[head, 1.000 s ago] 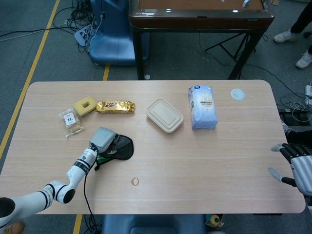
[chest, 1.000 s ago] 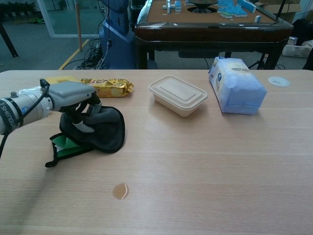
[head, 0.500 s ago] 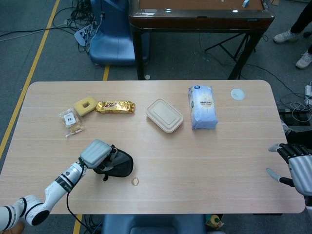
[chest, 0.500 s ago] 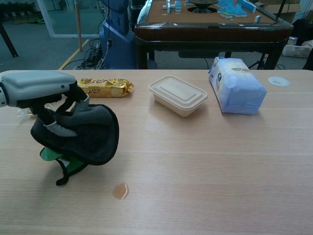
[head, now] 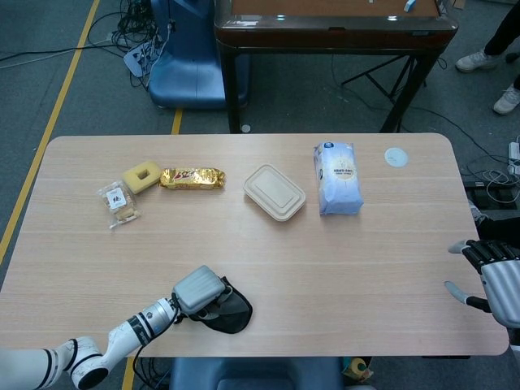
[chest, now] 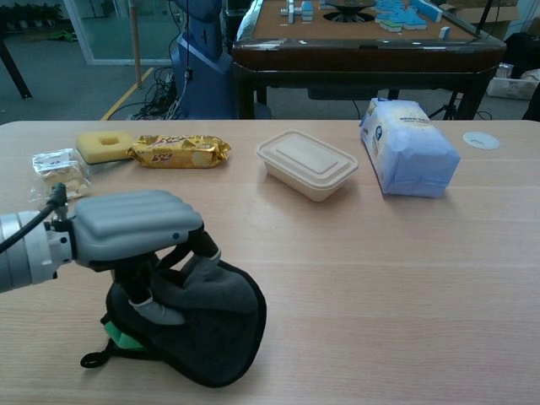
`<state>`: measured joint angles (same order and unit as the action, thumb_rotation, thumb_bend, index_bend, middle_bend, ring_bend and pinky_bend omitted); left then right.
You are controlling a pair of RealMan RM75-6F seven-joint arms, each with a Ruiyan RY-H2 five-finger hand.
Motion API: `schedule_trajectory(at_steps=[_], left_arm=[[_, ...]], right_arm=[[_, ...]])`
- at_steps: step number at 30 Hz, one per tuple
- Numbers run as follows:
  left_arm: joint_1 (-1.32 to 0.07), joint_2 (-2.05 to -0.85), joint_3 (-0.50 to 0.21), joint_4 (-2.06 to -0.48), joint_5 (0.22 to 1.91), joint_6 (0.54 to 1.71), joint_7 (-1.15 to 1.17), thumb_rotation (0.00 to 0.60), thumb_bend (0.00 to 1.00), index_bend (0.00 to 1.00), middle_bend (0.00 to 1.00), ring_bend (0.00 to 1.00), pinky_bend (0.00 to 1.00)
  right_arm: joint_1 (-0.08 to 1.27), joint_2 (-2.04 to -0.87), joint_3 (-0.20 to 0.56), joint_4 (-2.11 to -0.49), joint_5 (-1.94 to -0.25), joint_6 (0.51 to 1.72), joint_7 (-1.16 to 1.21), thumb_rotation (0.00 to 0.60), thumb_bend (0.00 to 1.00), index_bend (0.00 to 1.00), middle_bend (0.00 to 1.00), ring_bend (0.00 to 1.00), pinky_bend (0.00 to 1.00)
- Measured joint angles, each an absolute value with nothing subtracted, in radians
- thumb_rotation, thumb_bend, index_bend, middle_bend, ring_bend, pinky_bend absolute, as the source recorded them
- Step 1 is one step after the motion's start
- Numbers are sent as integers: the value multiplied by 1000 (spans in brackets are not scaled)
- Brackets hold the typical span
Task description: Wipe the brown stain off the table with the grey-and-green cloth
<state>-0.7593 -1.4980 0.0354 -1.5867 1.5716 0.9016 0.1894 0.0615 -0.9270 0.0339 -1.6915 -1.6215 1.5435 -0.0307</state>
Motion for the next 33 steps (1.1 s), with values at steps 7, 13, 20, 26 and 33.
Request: schedule_trajectory(at_steps=[7,13,20,26,33], left_arm=[[-779,-1599,35,-1517,1572,867,272,600,201,613,666,660,998],[-786,-1652,37,-1452,1557,843,342,600,200,614,666,661,998],[-783,-1690,42,-1362,1547,842,424,600,200,613,666,661,998],[-775,-1694,34,-1297,1517,843,458,600,201,614,666,661,998],[-767,-1679,15,-1222,1481,852,509,600,201,616,666,661,998]], right_arm=[[58,-928,33,-1694,-1618,1544,-37,600,248,366,364,309,288],[56,-927,35,-1693,-1616,1548,-35,600,248,366,364,309,288],[54,-927,36,-1690,-1614,1550,-30,600,249,366,364,309,289],[57,-928,38,-1690,-1617,1547,-30,600,249,366,364,309,289],[59,-928,38,-1693,-1620,1545,-33,600,248,366,364,309,293]])
